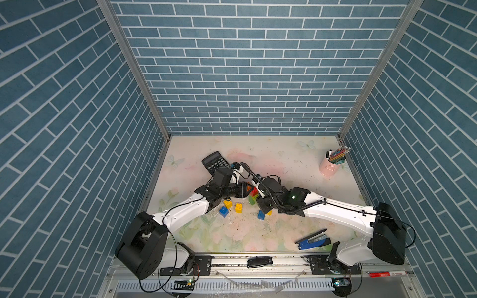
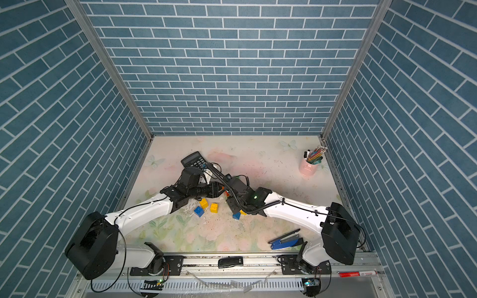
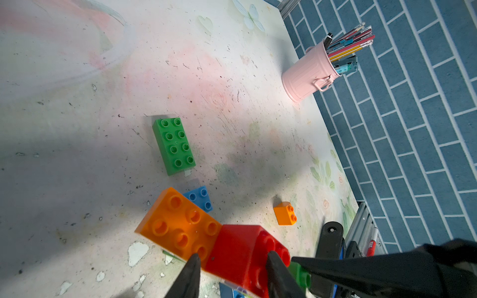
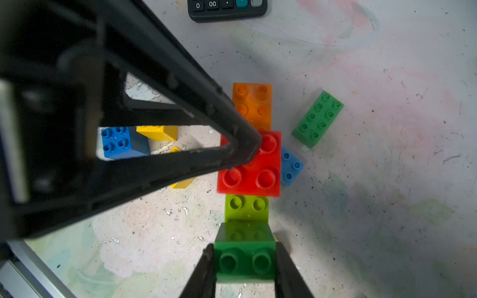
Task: Assemble a fork with lego
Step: Assemble the lego brick with the lego brick.
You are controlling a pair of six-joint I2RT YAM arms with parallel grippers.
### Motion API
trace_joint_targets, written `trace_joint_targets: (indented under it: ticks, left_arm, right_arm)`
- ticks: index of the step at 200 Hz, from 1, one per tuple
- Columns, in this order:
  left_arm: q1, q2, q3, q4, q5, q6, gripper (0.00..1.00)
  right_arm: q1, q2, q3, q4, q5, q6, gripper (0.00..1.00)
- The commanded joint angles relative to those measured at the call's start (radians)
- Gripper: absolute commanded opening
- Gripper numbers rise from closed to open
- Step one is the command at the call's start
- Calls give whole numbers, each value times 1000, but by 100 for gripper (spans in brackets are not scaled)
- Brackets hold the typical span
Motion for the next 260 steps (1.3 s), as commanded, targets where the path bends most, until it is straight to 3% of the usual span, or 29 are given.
trace_joint_targets:
  ticks: [1, 62, 132, 136, 157, 181, 217, 260]
  left_arm:
    - [10, 21, -24, -116, -44, 13, 43]
    - [10, 18, -25, -118, -45, 13, 43]
    - [11, 11, -26, -121, -46, 14, 43]
    - [12, 11, -27, -121, -47, 13, 43]
    - [11, 12, -27, -117, -47, 12, 43]
    - [11, 13, -27, -116, -44, 12, 43]
    - [12, 15, -26, -116, -43, 11, 43]
    - [12, 18, -22, -119, -41, 15, 43]
  right_arm:
    - [-10, 22, 9, -31, -10, 38, 0]
    - [-19, 32, 9, -23, -36, 45, 0]
    - [-24, 11, 3, 12, -41, 50, 38]
    - [-24, 7, 1, 15, -40, 50, 48]
    - [-28, -13, -2, 45, -52, 40, 71]
    - [-34, -30, -4, 84, -69, 33, 84]
    - [-52, -136, -91, 244, -60, 80, 87]
    - [-216, -280, -335, 619, -289, 347, 88]
